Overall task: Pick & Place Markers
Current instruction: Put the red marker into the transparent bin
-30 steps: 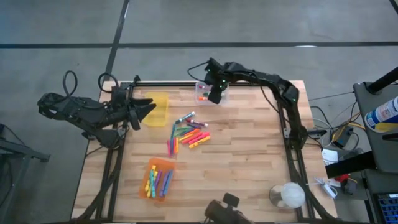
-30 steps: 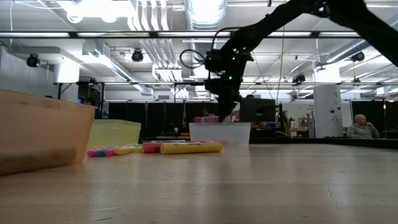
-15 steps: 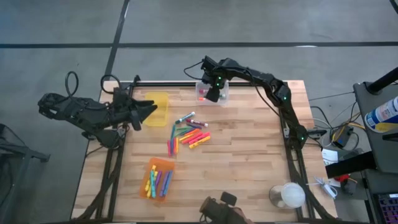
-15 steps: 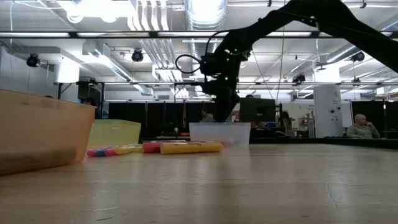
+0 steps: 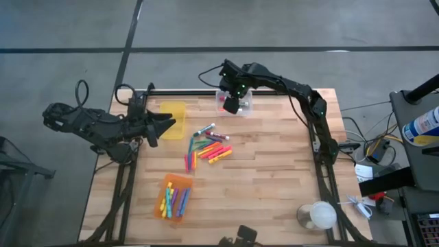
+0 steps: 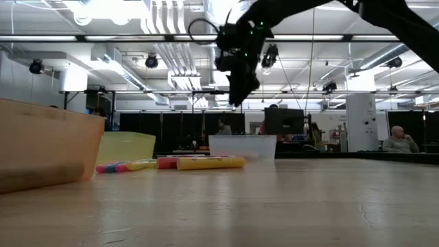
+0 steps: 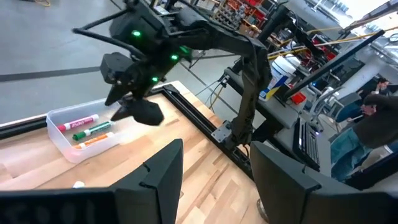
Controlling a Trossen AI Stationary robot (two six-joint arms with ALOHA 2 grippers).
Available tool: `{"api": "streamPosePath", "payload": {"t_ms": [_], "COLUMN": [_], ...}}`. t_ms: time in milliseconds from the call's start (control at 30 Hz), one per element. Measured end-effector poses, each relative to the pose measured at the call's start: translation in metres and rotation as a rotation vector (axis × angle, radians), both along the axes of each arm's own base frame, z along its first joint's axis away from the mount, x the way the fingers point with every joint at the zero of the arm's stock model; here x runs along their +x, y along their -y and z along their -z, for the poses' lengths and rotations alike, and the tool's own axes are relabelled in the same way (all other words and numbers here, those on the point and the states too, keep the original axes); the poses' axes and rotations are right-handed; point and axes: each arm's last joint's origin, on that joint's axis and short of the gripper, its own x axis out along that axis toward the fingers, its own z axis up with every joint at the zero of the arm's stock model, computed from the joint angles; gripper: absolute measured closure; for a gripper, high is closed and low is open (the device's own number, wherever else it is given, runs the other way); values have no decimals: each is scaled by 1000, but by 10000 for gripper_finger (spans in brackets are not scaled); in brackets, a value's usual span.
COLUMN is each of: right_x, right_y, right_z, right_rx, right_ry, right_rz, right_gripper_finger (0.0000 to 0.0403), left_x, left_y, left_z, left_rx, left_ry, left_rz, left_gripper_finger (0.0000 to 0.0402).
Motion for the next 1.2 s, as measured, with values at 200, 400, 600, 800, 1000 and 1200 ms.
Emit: {"api": "streamPosePath", "payload": {"t_ms": [200,400,600,800,1000,1200], "right_x": [13,22,26,30,40,48], "right_y": [-34,-59,-78,-103,-125,-127], "right_z": [-11,-8,-5,-4,1,6], "right_rx": [-6,8,32,113,108,138], "right_ry": [32,10,-15,-9,31,97], "right_rz": [-62,-88,-99,-266,-344,-235], "right_gripper_finger": [193,193,193,193,193,193], "left_x": [-1,-1,-1,-6,-7,-6], "left_y": [0,0,0,-1,-2,-1], "left_z": [0,-1,-1,-3,-3,-3], "left_rx": [-1,-3,-1,-7,-8,-6], "left_ry": [2,10,8,18,20,17], "left_rz": [0,0,9,44,44,44], "left_gripper_finger": [220,220,220,220,220,220]}}
